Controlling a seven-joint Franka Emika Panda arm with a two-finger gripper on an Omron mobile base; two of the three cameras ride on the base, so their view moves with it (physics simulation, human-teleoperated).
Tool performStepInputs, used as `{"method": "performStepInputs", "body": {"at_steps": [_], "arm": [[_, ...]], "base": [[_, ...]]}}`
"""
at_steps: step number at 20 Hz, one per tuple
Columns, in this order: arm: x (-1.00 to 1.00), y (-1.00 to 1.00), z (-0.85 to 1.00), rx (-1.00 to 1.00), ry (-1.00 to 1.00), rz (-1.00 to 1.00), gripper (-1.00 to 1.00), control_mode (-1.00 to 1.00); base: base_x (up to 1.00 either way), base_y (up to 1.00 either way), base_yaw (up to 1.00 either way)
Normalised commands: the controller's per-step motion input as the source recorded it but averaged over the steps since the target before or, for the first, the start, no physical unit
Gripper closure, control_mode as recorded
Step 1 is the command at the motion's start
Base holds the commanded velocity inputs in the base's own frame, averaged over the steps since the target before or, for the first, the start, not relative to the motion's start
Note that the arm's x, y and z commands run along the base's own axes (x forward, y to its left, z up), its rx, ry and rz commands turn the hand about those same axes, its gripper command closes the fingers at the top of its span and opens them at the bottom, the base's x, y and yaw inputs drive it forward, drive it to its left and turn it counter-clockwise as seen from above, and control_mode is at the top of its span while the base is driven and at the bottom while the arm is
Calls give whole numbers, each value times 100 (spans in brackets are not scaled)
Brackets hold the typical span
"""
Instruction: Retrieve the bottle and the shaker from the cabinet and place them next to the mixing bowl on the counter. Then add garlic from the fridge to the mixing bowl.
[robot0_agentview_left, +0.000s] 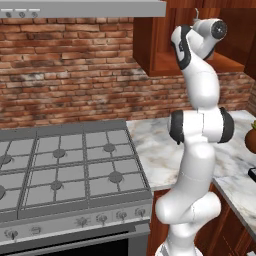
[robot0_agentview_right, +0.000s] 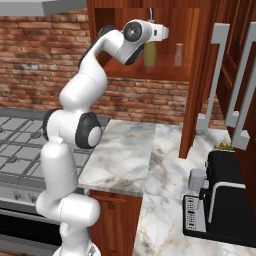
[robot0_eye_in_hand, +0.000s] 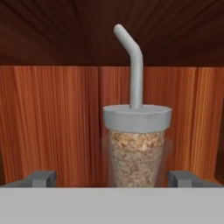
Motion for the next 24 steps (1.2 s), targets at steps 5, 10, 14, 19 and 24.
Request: {"method": "performStepInputs", "body": {"at_steps": [5, 10, 14, 19, 24], "arm": [[8, 0, 0, 0, 5, 0, -100, -100], [8, 0, 0, 0, 5, 0, -100, -100], [1, 0, 0, 0, 1, 0, -100, -100], [0, 0, 0, 0, 0, 0, -100, -100], [0, 0, 0, 0, 0, 0, -100, -100]], "base": [[0, 0, 0], [0, 0, 0], [0, 0, 0], [0, 0, 0], [0, 0, 0]]}}
